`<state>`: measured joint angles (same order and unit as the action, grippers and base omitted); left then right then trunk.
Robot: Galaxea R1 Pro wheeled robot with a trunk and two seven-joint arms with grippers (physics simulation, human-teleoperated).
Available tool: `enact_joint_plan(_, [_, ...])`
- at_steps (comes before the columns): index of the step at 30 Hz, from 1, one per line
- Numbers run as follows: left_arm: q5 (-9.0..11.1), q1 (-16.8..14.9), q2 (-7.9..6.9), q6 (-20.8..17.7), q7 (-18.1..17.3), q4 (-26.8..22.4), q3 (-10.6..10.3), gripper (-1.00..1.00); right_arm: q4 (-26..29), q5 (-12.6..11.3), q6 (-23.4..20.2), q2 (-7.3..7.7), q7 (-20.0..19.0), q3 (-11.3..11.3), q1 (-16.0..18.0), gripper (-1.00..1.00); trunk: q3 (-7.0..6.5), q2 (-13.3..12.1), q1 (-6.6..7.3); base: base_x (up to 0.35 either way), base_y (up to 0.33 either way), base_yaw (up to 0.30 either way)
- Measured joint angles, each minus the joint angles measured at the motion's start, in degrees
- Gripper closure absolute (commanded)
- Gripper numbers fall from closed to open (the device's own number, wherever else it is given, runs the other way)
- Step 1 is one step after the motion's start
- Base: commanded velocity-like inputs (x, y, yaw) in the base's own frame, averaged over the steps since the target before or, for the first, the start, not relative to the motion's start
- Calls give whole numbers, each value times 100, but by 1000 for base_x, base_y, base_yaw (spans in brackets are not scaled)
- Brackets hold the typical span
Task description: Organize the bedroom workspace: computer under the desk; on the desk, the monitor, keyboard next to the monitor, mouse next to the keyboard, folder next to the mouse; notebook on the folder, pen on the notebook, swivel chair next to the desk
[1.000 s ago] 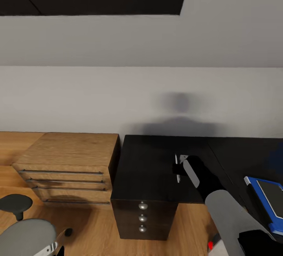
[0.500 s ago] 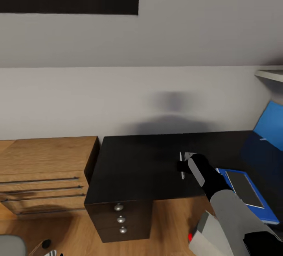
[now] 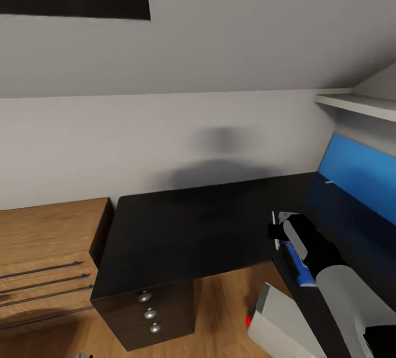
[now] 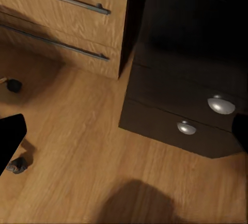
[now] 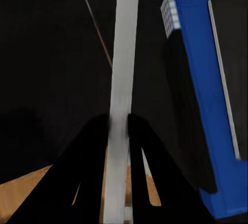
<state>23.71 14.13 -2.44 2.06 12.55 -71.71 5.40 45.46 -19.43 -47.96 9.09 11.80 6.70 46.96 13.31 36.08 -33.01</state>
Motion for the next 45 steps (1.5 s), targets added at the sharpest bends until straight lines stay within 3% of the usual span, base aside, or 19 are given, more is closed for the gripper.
enact_joint_plan(4, [2,0,3,7,6,31,-2,-100,-35,-6,-4,150,-45,-22,0,100,0,0,0,0,0,-299])
enact_joint_plan(8, [-3,0,2,16,3,68,-3,-100,-64,4,-6,205,-59,-244,0,100,0,0,0,0,0,-299])
enact_joint_plan(19, [-14,1,1,18,-3,76,-2,-100,-182,9,2,218,-45,-312,1,100,0,0,0,0,0,-239])
enact_joint_plan(38, [-10,1,-3,18,1,75,2,-100,-213,35,51,198,-41,-292,2,100,0,1,2,217,-18,-12])
enact_joint_plan(45, [-3,1,-7,10,8,58,6,-100,-266,39,65,199,-43,-289,2,100,0,0,0,33,-1,0])
